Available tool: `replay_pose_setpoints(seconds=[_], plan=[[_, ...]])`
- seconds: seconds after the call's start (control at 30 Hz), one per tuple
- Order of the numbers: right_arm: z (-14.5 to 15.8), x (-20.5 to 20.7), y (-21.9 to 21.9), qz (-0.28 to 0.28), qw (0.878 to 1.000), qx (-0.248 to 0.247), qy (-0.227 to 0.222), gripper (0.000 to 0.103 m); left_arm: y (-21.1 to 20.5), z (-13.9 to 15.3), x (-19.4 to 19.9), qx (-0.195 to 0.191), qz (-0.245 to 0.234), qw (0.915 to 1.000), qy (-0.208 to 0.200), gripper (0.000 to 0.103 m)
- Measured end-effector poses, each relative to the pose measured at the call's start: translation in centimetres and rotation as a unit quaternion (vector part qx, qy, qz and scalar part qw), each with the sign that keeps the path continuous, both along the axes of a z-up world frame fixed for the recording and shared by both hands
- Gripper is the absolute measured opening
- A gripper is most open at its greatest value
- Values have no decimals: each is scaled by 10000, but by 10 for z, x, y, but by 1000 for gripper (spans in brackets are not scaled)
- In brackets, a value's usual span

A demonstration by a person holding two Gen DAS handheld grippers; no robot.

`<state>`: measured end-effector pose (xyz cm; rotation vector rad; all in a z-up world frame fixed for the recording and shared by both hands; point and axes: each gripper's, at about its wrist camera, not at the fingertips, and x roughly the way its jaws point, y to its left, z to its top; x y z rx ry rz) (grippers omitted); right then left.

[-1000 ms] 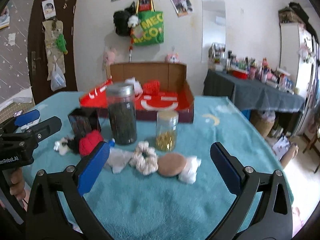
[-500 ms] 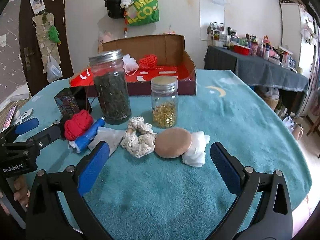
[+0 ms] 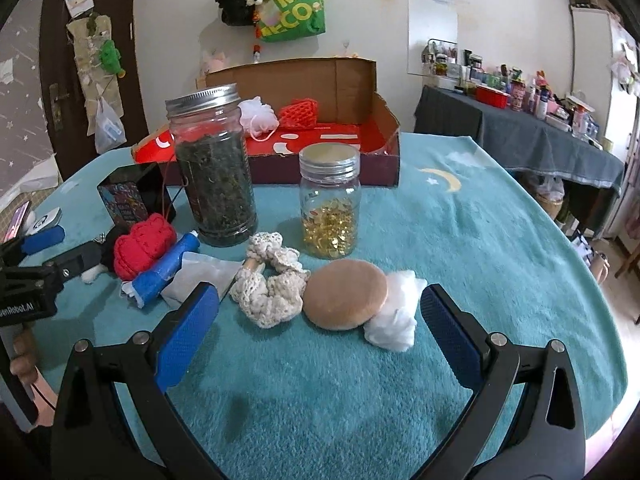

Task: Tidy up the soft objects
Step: 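Grasp the white bunny keychain with the left tool while the right tool grasps the crocheted scrunchie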

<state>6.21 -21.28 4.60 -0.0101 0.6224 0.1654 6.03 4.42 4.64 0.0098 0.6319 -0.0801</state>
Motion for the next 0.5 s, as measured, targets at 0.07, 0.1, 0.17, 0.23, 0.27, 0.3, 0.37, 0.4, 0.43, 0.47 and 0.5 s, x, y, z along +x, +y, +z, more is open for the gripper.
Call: replay_pose_setpoints(seconds=[0.07,0.1,0.17,0.23,0.27,0.3,0.37,0.4,0.43,0.47,0.5], plan=[[1,3,1,83,9999,-58,0,103,6,0,2,17,-41,10000,86,103],[1,5,2,154,9999,-80,0,103,11,-1,3,4,-90,9998,162,103],[1,8,3,296,9995,-106,14,103,16,-5,6,29,-158,9994,312,103],[0,11,4,477,9987,-173,22,100,20,-11,10,114,-143,9987,468,103],[0,13,5,574,9981,-213,15,94,22,-15,12,192,-129,9982,556,102],[0,14,6,653,9975,-267,-8,88,23,-17,15,223,-139,9978,605,95],[-1,15,11,769,9963,-377,-1,69,23,-23,19,147,-299,9965,764,75],[-3,16,13,822,9957,-416,34,63,22,-25,21,102,-390,9955,854,64],[-5,18,16,941,9947,-402,115,53,21,-27,22,120,-431,9951,887,64],[-7,20,18,1042,9935,-405,194,43,19,-26,20,164,-475,9956,789,54],[-9,21,20,1079,9929,-449,236,37,18,-26,19,169,-563,9953,769,47]])
